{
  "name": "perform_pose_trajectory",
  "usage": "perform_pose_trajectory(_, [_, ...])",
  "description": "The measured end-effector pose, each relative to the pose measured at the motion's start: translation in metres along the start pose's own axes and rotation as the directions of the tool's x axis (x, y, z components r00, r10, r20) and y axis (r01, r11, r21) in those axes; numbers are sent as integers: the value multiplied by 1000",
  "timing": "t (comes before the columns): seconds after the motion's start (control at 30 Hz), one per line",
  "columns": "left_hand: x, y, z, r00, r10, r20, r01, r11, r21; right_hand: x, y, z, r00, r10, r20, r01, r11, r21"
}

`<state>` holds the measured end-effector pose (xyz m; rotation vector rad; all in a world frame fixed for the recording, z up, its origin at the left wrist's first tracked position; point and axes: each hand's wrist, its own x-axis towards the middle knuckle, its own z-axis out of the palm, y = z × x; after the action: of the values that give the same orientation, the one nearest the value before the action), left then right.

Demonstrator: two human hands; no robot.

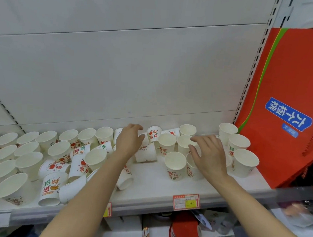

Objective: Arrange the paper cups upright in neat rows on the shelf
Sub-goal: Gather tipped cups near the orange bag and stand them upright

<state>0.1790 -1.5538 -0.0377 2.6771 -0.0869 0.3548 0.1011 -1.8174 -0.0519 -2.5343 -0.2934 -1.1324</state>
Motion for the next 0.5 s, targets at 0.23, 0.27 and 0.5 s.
perform_pose_trajectory(0.23, [57,9,24,967,63,248,-81,995,64,62,9,47,947,147,286,-150,989,-13])
perform_pose_trajectory(0.27, [59,11,28,952,65,299,-92,993,78,67,10,54,938,169,303,-176,984,-6])
perform_pose_trajectory(0.5, [58,22,42,911,57,409,-101,991,89,74,17,73,906,167,390,-165,986,-37])
